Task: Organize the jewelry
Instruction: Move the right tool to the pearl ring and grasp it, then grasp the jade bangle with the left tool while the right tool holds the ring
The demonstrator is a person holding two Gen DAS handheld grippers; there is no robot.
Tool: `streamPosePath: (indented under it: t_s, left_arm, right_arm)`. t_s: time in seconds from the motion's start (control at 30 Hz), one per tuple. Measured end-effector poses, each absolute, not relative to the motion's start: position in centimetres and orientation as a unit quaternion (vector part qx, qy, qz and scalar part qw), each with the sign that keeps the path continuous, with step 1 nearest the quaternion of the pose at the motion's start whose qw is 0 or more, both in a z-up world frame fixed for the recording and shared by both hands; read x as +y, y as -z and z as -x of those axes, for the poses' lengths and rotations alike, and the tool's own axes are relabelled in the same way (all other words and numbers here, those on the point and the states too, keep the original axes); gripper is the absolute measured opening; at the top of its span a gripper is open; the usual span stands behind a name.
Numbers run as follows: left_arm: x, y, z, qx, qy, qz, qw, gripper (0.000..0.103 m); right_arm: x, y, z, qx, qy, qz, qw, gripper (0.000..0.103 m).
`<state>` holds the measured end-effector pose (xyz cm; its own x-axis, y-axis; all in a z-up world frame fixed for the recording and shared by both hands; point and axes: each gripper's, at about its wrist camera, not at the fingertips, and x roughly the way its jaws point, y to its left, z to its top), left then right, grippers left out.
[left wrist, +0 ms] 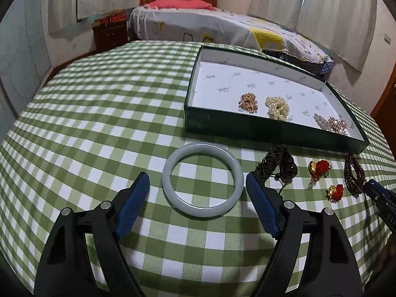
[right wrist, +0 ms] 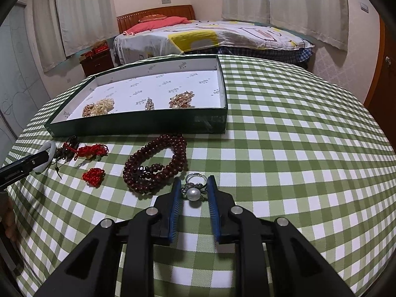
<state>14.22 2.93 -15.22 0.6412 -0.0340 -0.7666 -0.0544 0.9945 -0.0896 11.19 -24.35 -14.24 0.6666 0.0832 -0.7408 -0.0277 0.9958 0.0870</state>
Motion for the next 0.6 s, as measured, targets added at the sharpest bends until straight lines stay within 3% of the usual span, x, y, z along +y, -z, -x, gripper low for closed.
streamPosePath:
  t_s: [0.07, 0.23, 0.27, 0.37, 0.6]
  left_arm:
    - [2.91, 15.30, -14.47, 0.426, -0.004, 0.051, 0.903, 0.085]
    - [2.72, 15.39, -14.86, 0.429, 0.000, 0.046, 0.902, 0.086]
    - [2.83, 15.38, -14.83, 0.428, 0.001, 0.049, 0.903, 0.085]
    - [2.95, 15.30, -14.67, 0.423, 0.000, 0.048, 0.905, 0.069]
    - [2.96, 15.19, -14.26, 0.417, 0.012, 0.051, 0.907, 0.068]
  right_arm:
    - [-24.35, 14.24, -11.16, 0.407, -0.031, -0.034, 0.912, 0.022]
    - [-24.41, 14.26, -11.15, 0.407, -0.031, -0.035, 0.912, 0.022]
    - [-24.41, 14.26, -11.13, 0.407, -0.031, -0.035, 0.912, 0.022]
    - [-24.43, 14.27, -11.11, 0.407, -0.031, -0.035, 0.912, 0.022]
    - [-23.89, 14.05, -11.15, 0.405, -0.034, -0.038, 0.913, 0.022]
